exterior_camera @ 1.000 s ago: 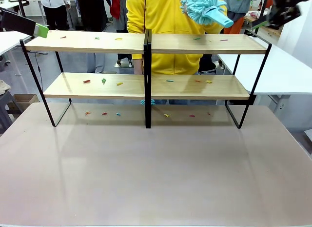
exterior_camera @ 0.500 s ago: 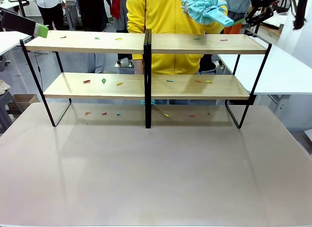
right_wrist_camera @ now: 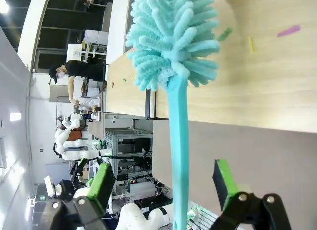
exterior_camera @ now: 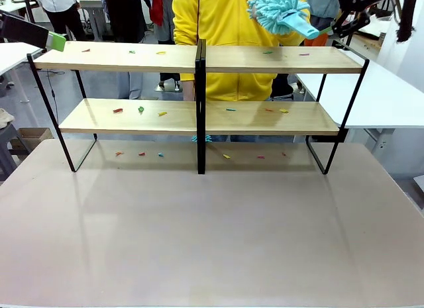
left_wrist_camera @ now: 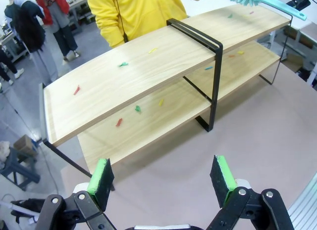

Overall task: Clean the shelves.
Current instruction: Pick up the Duster when the human hands it over.

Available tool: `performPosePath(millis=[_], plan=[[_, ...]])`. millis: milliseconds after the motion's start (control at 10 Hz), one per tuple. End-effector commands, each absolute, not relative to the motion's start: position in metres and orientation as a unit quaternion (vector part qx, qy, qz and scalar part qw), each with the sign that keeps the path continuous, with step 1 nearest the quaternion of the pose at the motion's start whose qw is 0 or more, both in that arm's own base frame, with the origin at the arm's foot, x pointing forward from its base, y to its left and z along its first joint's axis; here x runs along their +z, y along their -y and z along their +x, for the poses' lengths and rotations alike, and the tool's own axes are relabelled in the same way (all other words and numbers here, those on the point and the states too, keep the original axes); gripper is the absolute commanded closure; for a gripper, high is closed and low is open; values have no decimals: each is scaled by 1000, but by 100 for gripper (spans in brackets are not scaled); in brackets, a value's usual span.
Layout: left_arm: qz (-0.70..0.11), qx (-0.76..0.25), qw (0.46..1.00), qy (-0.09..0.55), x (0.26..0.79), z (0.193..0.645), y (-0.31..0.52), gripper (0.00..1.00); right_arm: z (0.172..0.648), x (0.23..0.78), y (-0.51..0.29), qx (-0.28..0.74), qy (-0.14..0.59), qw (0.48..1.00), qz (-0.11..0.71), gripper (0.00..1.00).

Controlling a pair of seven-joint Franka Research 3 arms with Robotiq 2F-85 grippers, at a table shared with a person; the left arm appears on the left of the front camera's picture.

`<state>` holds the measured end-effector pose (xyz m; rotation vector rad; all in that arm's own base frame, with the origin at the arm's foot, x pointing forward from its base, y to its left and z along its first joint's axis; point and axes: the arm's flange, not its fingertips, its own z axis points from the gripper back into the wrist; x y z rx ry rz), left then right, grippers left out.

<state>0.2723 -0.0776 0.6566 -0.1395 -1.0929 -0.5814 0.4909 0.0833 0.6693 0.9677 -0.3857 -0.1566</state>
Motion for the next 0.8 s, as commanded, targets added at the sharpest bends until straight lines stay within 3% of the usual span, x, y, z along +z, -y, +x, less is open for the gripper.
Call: performPosePath(millis=[0,500,600,700], plan=[[-62,-276,811,512,657,272,77,0,497,662,-86,-62,176,861,474,0],[-62,-276,811,512,657,272,77,0,500,659,-88,-77,163,866,466,0],[-62,-276,811,512,657,272,77,0,502,656,-89,-67,163,869,462,58],[-62,-276,811,512,657,272,77,0,502,654,-91,-63,156,871,462,59]])
